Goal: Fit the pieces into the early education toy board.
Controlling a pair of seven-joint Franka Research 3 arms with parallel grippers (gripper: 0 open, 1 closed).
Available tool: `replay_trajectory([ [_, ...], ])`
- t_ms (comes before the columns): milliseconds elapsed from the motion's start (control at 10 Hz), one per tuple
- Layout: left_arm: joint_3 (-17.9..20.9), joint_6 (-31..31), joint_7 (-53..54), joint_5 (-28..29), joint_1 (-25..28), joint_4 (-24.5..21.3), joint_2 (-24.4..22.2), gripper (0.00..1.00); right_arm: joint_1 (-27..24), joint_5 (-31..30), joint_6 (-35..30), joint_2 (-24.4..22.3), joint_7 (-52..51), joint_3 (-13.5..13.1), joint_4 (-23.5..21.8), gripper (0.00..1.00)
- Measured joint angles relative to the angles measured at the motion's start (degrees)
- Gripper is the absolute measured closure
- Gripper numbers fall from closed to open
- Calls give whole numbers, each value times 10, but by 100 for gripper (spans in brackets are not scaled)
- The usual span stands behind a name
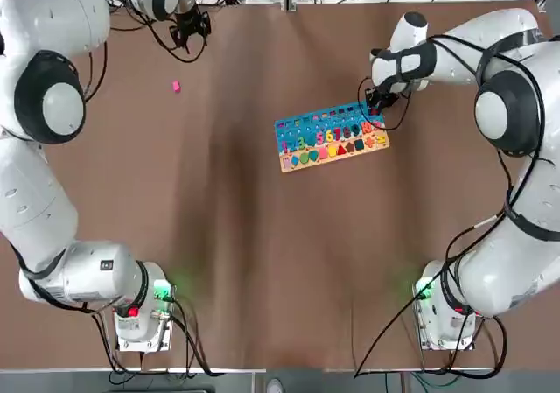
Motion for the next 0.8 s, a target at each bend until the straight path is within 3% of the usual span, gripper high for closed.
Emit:
replay_trajectory([
  [800, 0, -1, 31, -3, 28, 0, 7, 24, -2, 29, 12, -3, 0, -1, -9, 64],
])
